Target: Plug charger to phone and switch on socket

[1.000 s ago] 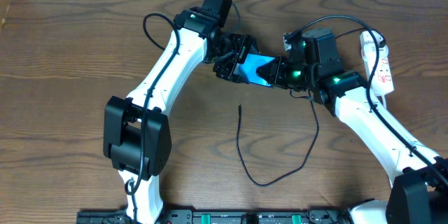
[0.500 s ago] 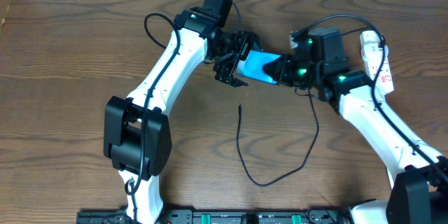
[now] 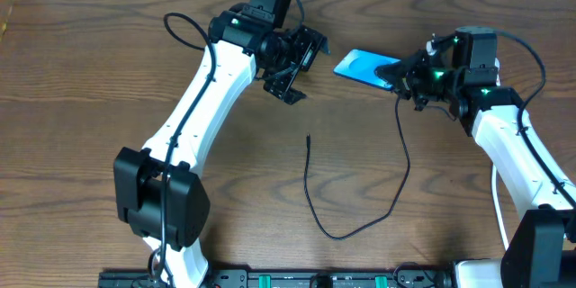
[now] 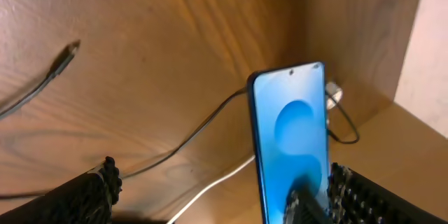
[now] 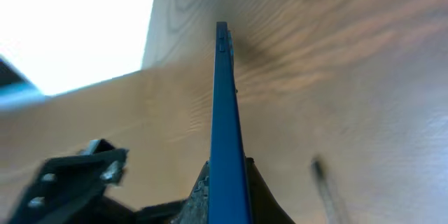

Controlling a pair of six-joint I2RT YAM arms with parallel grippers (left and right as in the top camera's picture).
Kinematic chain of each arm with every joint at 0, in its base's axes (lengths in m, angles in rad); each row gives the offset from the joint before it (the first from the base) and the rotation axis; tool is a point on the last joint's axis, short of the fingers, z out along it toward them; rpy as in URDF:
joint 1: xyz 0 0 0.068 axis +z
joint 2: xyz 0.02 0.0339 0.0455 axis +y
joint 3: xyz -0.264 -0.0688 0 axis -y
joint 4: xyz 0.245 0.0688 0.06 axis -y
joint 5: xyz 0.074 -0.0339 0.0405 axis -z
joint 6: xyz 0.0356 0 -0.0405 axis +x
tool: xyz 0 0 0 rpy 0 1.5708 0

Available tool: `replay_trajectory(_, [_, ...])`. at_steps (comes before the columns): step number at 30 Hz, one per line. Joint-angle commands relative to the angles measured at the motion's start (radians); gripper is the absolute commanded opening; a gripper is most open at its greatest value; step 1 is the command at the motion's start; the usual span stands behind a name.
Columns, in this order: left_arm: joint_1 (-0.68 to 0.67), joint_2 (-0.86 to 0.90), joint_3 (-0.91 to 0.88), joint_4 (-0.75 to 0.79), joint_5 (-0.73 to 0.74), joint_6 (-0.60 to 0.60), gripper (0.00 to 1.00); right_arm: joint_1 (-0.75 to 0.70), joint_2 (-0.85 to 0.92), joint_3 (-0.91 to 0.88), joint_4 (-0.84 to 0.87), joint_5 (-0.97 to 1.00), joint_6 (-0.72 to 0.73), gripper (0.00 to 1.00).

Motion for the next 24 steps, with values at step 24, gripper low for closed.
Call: replay_trajectory(24, [-0.009, -0.012, 0.02, 0.29, -0.055, -0.162, 0.95, 0.027, 0.0, 0.016, 0.326, -0.34, 0.922, 0.01])
